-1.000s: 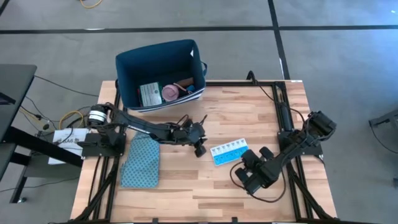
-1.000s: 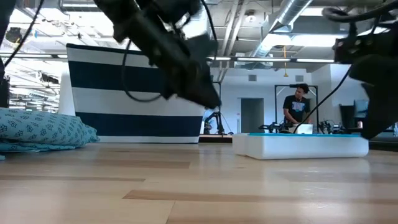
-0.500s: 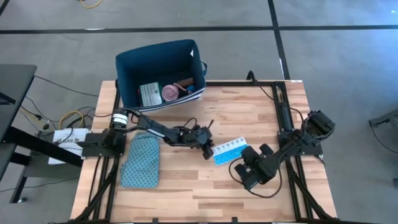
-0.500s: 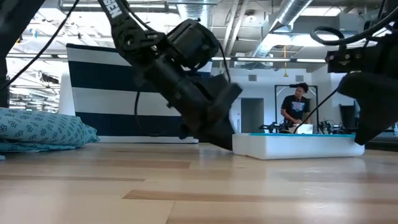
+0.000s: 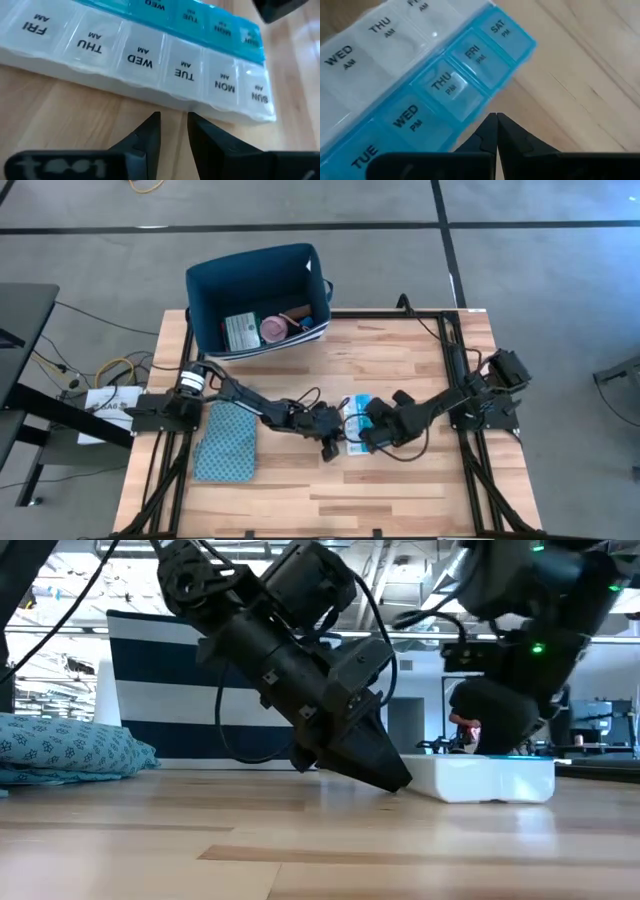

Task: Pick & place medical supplies in basket/bin
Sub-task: Put the pill organizer into the blue bin

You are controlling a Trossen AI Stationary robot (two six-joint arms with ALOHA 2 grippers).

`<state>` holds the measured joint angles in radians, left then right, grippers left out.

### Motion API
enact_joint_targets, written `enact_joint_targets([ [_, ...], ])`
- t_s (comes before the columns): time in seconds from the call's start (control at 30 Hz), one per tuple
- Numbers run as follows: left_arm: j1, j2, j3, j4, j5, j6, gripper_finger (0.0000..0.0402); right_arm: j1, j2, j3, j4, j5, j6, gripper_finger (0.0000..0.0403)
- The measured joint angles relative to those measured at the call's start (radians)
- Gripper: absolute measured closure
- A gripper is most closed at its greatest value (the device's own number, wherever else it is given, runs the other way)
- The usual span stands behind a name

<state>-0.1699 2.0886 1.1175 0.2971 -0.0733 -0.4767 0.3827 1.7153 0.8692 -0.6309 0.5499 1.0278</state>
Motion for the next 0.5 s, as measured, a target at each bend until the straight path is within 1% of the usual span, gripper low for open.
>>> enact_joint_targets([
  [0.07, -0.016, -0.005, 0.000, -0.023, -0.038, 0.003, 0.0316, -0.008, 0.000, 0.012, 0.000, -0.032, -0.029, 0.0403],
  [0.17, -0.043, -0.015, 0.000, -0.066, -0.117, 0.016, 0.0316, 0.013, 0.000, 0.031, -0.010, -0.062, -0.034, 0.0403],
  [0.3, -0.079, -0.050, -0.001, -0.150, -0.258, 0.025, 0.0316, 0.067, 0.000, 0.089, -0.103, -0.109, -0.033, 0.0403],
  [0.4, -0.102, -0.090, -0.001, -0.158, -0.321, 0.063, 0.0316, 0.121, 0.000, 0.144, -0.173, -0.100, -0.033, 0.0403],
  [0.5, -0.119, -0.111, -0.001, -0.131, -0.367, 0.092, 0.0316, 0.168, -0.001, 0.223, -0.323, -0.069, -0.022, 0.0403],
])
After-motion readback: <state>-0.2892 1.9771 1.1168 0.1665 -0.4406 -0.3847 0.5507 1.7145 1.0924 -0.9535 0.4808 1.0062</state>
